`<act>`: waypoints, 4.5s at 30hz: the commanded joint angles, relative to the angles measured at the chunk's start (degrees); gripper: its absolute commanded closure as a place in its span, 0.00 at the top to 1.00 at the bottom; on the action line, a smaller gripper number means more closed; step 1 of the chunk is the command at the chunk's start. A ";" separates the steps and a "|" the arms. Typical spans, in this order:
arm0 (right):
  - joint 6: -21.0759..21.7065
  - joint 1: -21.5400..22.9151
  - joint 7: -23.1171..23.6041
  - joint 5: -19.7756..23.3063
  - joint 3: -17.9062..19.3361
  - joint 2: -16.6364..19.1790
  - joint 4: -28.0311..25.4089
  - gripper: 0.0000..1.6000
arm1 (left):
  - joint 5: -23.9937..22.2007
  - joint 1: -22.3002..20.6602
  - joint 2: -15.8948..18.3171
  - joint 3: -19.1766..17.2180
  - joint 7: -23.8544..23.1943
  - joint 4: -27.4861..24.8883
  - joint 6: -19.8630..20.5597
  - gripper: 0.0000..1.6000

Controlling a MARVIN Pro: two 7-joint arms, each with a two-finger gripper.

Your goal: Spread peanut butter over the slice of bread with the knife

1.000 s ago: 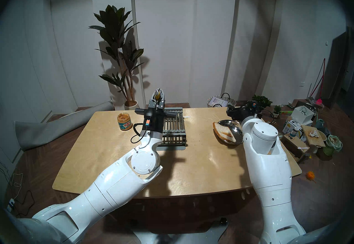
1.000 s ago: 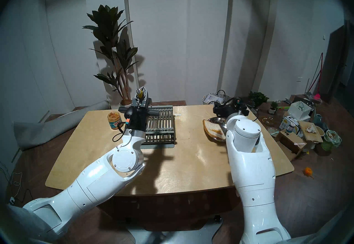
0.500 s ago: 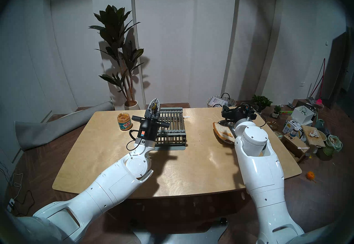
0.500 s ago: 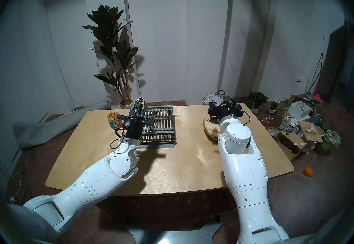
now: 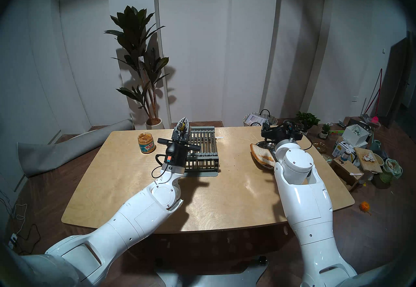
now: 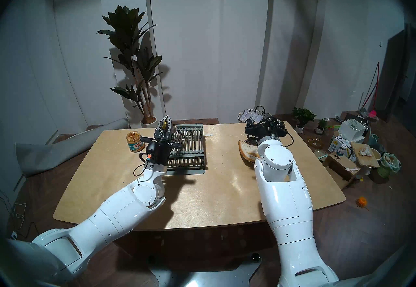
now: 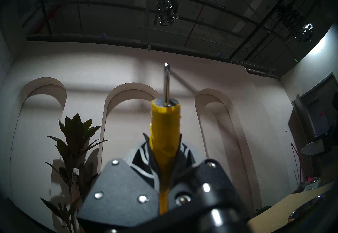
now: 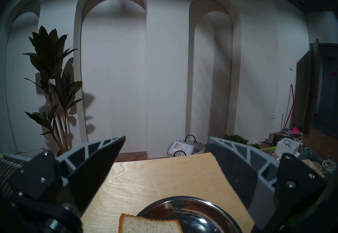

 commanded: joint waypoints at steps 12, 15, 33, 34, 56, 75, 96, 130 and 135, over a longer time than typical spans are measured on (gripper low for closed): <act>-1.62 0.08 0.32 1.33 -0.22 -0.54 -1.25 1.00 | -0.58 -0.63 -0.94 -0.25 -0.16 0.47 3.10 0.00; -1.72 -0.10 0.31 1.44 -0.28 -0.52 -1.41 1.00 | 0.60 -0.11 -1.32 -0.66 1.09 0.45 3.60 0.00; -1.77 -1.26 0.19 2.54 -0.15 -0.73 -2.95 1.00 | -1.13 2.73 -1.31 0.04 2.30 -3.31 7.93 0.00; -1.73 -1.29 0.15 2.65 -0.12 -0.78 -2.98 1.00 | -0.81 2.94 -1.41 -0.01 2.77 -3.47 8.65 0.00; -1.54 -2.21 1.79 5.01 0.79 -0.40 -5.23 1.00 | -8.62 3.96 -3.05 -0.04 2.37 -4.32 13.93 0.00; -1.49 -1.04 2.50 5.15 0.55 -0.04 -4.43 1.00 | -8.25 4.73 -4.40 0.67 4.71 -5.16 15.91 0.27; -1.47 -1.11 2.80 5.13 0.52 -0.18 -4.83 1.00 | -9.05 5.76 -3.25 0.47 5.49 -8.33 19.14 1.00; 0.06 1.00 2.93 3.86 -3.19 -0.63 -3.86 1.00 | -16.01 10.24 13.19 -11.56 -2.64 -28.53 26.66 0.00; 0.50 2.14 3.55 3.04 -4.47 -0.46 -2.76 1.00 | -18.63 10.09 16.67 -14.55 -7.26 -28.12 29.99 0.00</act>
